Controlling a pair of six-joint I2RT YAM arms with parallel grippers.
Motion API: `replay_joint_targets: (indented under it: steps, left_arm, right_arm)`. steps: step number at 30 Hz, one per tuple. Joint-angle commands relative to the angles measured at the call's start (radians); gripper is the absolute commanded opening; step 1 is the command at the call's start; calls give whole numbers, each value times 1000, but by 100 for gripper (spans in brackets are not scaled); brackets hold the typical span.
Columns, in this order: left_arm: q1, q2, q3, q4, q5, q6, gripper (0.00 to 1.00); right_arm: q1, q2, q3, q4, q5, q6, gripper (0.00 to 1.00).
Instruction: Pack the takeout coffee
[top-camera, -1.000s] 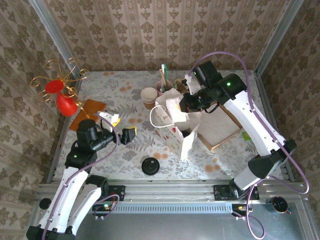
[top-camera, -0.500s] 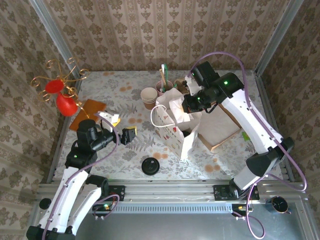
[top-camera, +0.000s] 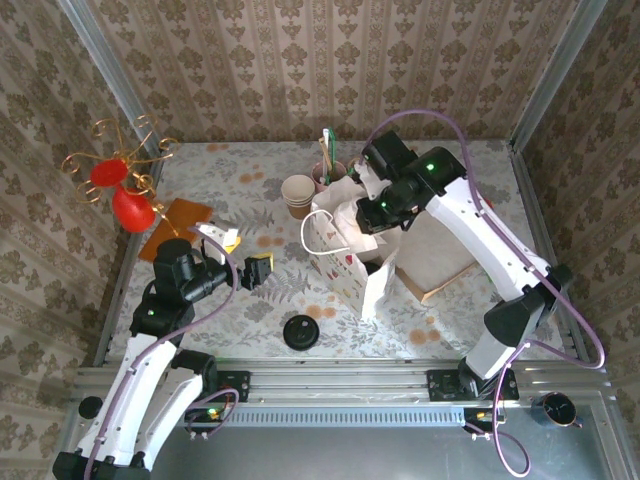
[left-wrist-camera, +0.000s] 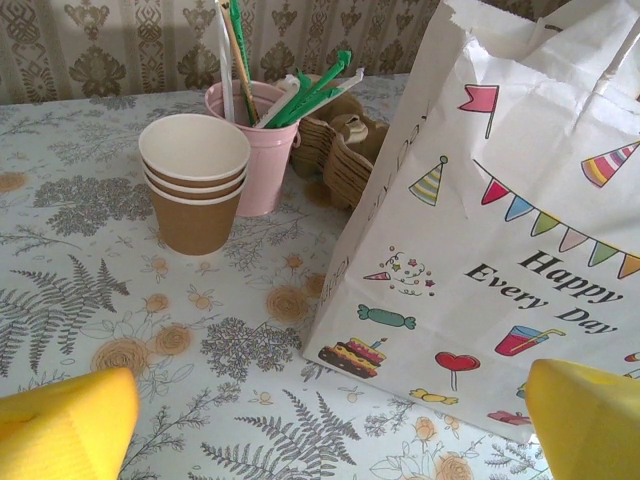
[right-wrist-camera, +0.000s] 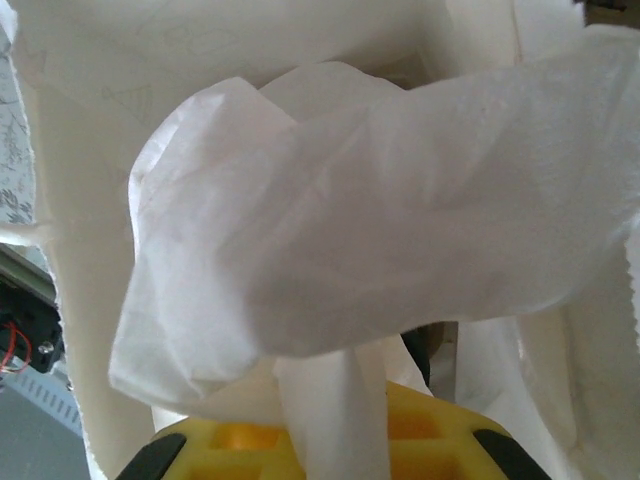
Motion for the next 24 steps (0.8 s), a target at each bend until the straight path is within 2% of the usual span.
replay_joint_targets:
  steps: [1,3,12,18,24]
  left_arm:
    - [5,-10,-12,-25,5,26,100]
    - [4,-14,-16,-20,2,24,100]
    - [14,0,-9,-24,14,26,100]
    - [14,-8,-13,-19,14,23,100]
    - [13,-7,-13,-21,14,23,100]
  right_arm:
    - [18,24,-41,-9,45,-12,14]
    - [28,28,-52,4,26,-7,17]
    - [31,33,106,-111,36,-19,46]
    - [31,18,164,-135,41,-9,49]
    - [29,61,170,-84,29,-9,41]
